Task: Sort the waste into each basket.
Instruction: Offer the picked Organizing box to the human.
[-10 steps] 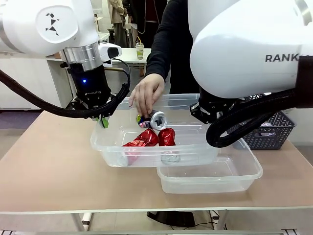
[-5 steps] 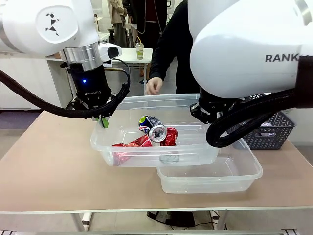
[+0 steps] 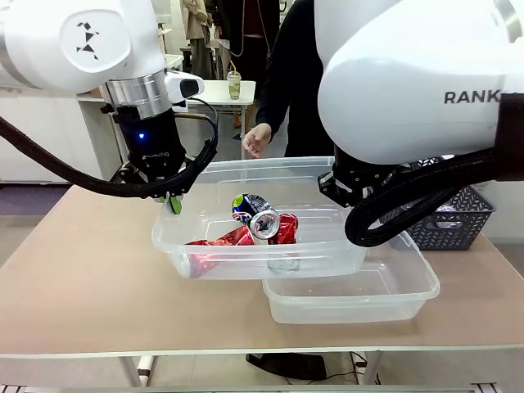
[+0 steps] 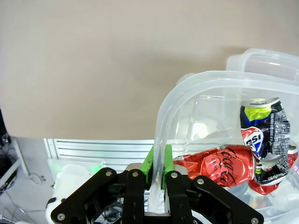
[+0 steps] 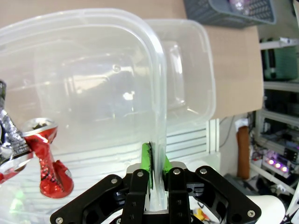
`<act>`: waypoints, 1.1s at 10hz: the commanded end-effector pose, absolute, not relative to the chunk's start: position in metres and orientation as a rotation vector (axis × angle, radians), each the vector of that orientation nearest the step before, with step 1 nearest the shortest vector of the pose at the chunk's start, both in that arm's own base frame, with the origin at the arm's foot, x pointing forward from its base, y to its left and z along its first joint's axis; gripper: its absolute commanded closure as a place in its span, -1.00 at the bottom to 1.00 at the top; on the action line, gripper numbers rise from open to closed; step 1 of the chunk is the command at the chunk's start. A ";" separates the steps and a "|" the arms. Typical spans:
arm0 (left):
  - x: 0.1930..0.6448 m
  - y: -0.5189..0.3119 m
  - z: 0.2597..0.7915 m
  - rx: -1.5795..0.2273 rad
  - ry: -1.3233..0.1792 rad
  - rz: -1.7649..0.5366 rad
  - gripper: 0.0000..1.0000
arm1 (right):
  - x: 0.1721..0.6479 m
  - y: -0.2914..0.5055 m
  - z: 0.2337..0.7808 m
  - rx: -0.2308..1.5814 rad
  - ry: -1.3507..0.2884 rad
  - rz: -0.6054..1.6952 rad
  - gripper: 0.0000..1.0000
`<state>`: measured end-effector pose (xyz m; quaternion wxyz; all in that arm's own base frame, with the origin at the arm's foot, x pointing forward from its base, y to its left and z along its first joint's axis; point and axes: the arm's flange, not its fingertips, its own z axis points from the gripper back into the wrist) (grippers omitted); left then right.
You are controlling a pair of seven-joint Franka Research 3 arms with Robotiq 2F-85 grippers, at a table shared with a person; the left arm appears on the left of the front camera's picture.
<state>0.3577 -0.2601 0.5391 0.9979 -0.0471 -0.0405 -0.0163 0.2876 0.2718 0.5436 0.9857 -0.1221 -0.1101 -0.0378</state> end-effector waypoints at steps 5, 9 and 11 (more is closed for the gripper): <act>0.416 -0.275 0.564 -0.051 -0.112 -0.067 0.87 | 0.355 0.288 0.546 -0.143 -0.156 0.037 0.89; 0.511 -0.293 0.567 -0.037 -0.123 -0.030 0.87 | 0.453 0.300 0.542 -0.171 -0.128 0.169 0.89; 0.519 -0.293 0.555 -0.050 -0.094 -0.006 0.87 | 0.458 0.295 0.534 -0.151 -0.109 0.153 0.89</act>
